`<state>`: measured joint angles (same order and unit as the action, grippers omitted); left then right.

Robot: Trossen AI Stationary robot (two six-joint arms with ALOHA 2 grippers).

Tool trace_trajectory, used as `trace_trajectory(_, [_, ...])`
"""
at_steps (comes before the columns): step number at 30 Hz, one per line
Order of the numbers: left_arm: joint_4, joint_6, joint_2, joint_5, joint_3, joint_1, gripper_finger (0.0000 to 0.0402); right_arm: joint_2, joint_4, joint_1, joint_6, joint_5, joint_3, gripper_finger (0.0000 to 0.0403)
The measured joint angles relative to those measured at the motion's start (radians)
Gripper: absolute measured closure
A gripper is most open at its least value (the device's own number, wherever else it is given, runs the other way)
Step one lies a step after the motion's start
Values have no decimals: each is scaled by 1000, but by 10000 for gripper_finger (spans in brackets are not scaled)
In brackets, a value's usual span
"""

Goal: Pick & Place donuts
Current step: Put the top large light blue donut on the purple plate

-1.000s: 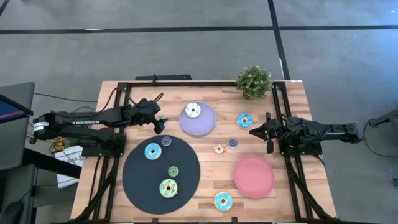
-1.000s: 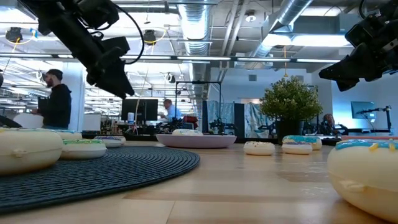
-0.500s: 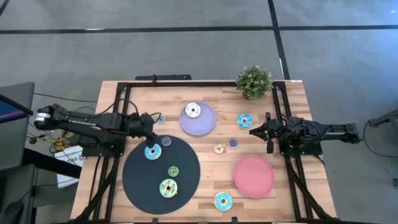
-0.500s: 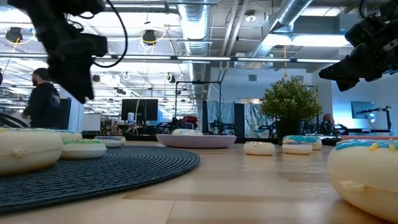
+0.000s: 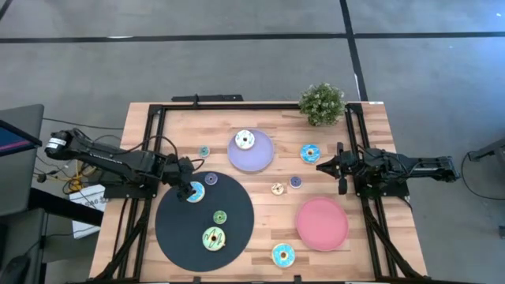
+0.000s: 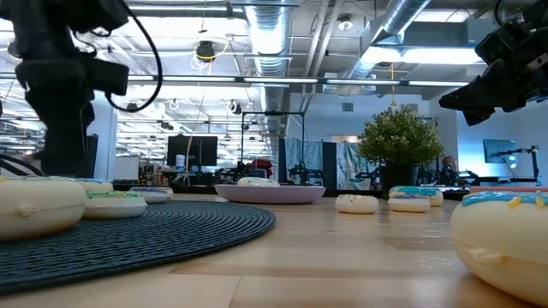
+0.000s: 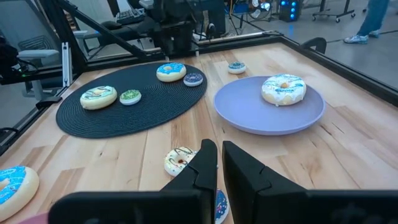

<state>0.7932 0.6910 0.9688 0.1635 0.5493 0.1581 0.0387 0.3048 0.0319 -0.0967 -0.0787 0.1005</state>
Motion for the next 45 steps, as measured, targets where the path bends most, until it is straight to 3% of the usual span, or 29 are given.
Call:
trace_trajectory(12, [-138, 2, 0, -22, -90, 0, 94, 0, 0, 0, 0, 0, 0, 386])
trace_trajectory(18, [-136, 5, 0, 40, -95, 0, 94, 0, 0, 0, 0, 0, 0, 386])
trace_trajectory(30, [-157, 38, 3, 40, -95, 21, 94, 0, 0, 0, 0, 0, 0, 386])
trace_trajectory(45, [-164, 50, 206, 25, -59, 60, 94, 0, 0, 0, 0, 0, 0, 386])
